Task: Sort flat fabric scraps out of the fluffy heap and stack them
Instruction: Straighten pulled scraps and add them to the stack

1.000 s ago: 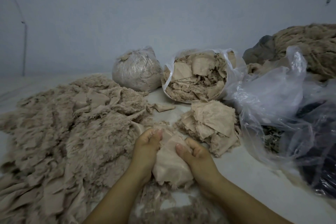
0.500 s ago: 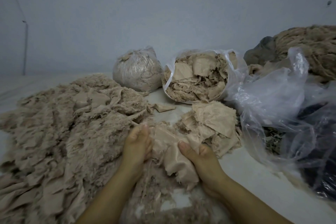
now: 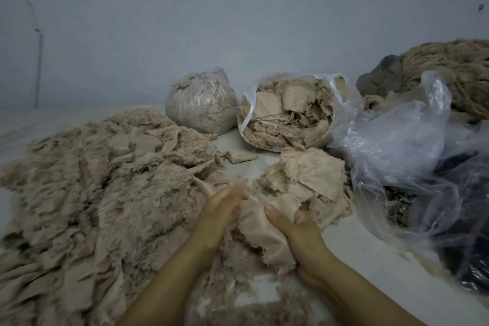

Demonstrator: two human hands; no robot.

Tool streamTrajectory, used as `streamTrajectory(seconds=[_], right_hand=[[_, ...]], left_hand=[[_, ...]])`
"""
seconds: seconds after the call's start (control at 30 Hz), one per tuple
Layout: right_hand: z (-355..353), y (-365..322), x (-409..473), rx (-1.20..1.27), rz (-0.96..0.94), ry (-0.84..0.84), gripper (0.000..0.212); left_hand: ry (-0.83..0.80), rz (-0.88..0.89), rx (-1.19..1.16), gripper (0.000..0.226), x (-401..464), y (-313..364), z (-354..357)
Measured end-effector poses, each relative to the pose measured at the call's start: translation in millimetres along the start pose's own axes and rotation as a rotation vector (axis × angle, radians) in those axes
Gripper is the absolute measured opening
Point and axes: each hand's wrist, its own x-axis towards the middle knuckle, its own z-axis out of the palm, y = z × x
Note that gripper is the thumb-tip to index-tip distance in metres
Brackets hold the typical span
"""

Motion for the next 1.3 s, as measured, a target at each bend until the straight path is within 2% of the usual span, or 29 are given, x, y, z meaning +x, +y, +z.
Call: streamTrajectory(seconds=[0.03,0.07,0.1,0.17,0.2,0.23,0.3,0.4,0.47,0.6,0.67,0.73,0.8,0.87,0.93,1.07,1.13,1.2,1.3], right_hand=[[1.4,0.8,0.3,-0.006,-0.010,0.005,0.038],[1.9,0.5,0.6,-0.012,-0.027,0.021,0.041],[0.6,-0.3,1.2,-0.012,-0.045,0.051,0.041],[-4.5,-2.1,3.4,0.010,-0.048,0.115,0.039],[-7.1,-2.9,3.6,0.021,-0.035,0.134,0.040],[-8.5,-3.3,3.7,0.030,-0.023,0.136,0.044],[-7.7,-2.1,5.1,0.057,-0.014,0.122,0.049],[-4.4,1.4,5.7,0.115,-0.034,0.073,0.045],[-5.8,0.2,4.9,0.186,-0.008,0.023,0.038],[-16.5,-4.5,8.4,0.157,-0.003,-0.005,0.043],[-19.6,-5.7,9.1,0.059,0.017,-0.049,0.045],[-18.9,-3.3,8.0,-0.062,0.033,-0.079,0.044],[-16.6,0.6,9.0,-0.048,-0.003,0.005,0.035],[-13.0,2.3,10.3,-0.003,-0.087,0.121,0.022],[-10.5,1.5,11.1,-0.023,-0.149,0.177,0.012],[-19.9,-6.4,13.8,0.029,-0.190,0.289,0.013],[-27.8,-12.5,14.6,0.089,-0.161,0.291,0.017],[-30.8,-13.8,15.9,0.095,-0.117,0.264,0.022],[-26.9,-8.8,18.4,0.040,-0.087,0.239,0.026]], left_hand=[[-0.039,0.016,0.095,0.032,-0.9,-2.5,3.9],[0.001,0.031,0.153,0.029,0.7,-3.4,4.4],[0.129,0.021,0.163,0.029,4.6,-4.5,-0.6],[0.385,-0.021,0.035,0.031,12.1,-3.8,-19.3],[0.419,-0.016,-0.031,0.033,13.1,-3.0,-25.8],[0.398,0.008,-0.061,0.036,12.8,-3.6,-26.9],[0.250,0.033,-0.103,0.040,10.7,-3.5,-16.3],[-0.084,-0.068,-0.149,0.054,3.8,-11.3,4.6],[-0.181,-0.126,-0.094,0.063,-0.5,-15.9,9.3],[-0.101,-0.090,-0.086,0.045,1.2,-19.8,1.5],[-0.106,-0.038,0.002,0.032,1.2,-15.8,-1.5],[-0.147,-0.011,0.086,0.040,-1.0,-13.4,-0.8],[-0.147,-0.015,0.087,0.044,-3.1,-10.8,1.2],[-0.078,-0.040,0.008,0.029,-3.2,-7.4,2.8],[0.008,-0.070,-0.109,0.024,-1.3,-5.5,5.3],[0.222,-0.069,-0.077,0.030,5.1,-6.2,-2.6],[0.260,-0.033,0.014,0.031,7.0,-6.7,-12.5],[0.197,0.018,0.082,0.029,6.2,-6.0,-15.8],[-0.052,-0.002,0.203,0.029,0.8,-5.6,-7.3]])
